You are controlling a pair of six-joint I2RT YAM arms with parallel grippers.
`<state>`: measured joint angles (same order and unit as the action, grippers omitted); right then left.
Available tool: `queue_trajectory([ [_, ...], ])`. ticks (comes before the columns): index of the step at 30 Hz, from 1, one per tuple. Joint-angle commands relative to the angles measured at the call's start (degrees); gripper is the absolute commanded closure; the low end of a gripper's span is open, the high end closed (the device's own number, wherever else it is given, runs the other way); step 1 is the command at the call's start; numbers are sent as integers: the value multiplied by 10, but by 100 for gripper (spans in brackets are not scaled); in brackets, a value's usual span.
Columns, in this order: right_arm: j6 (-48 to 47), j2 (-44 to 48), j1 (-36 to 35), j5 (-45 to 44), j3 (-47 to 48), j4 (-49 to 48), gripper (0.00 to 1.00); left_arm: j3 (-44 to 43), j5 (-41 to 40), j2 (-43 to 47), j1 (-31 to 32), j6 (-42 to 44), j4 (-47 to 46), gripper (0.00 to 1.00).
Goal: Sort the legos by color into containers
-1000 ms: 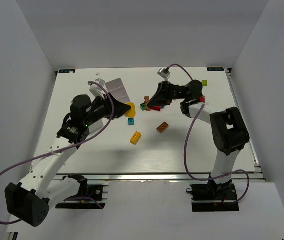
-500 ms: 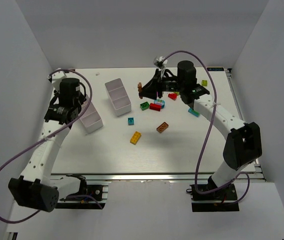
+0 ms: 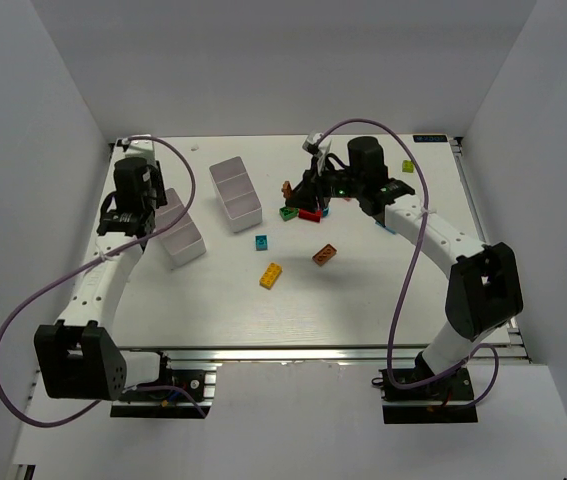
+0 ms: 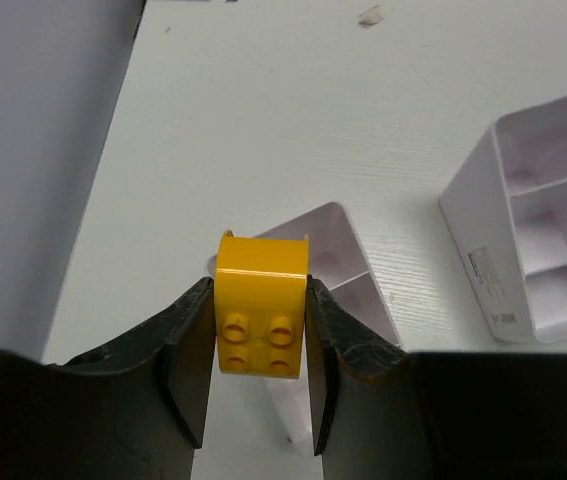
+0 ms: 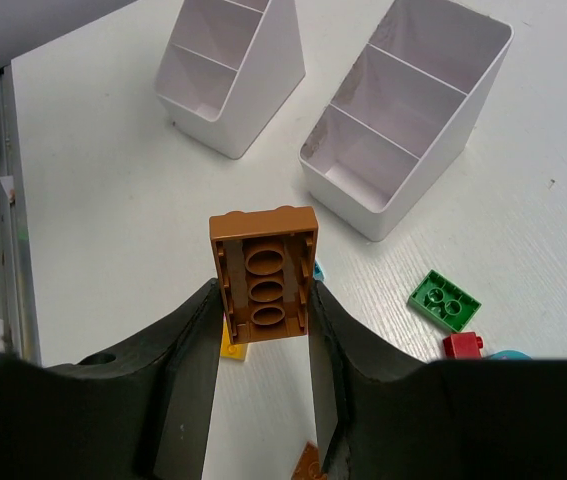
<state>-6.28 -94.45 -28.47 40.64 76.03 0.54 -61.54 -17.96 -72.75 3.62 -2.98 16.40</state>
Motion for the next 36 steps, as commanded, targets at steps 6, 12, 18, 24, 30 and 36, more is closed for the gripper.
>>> queue_trajectory([
  [6, -28, 29, 1, 2, -8, -19, 100, 42, 349, 20, -35, 203, -142, 100],
  [12, -28, 28, 2, 7, -8, -19, 100, -2, 414, -53, -76, 267, -82, 99],
  [18, -26, 31, 2, 8, -20, -23, 100, 11, 392, -59, -87, 287, -105, 96],
  [24, -28, 30, 3, 9, -18, -22, 100, 4, 379, -83, -91, 312, -98, 94],
  [30, -24, 29, 3, 13, -17, -21, 100, -2, 363, -100, -93, 342, -81, 88],
  [36, -25, 29, 3, 15, -13, -17, 98, -2, 339, -110, -96, 353, -87, 83],
])
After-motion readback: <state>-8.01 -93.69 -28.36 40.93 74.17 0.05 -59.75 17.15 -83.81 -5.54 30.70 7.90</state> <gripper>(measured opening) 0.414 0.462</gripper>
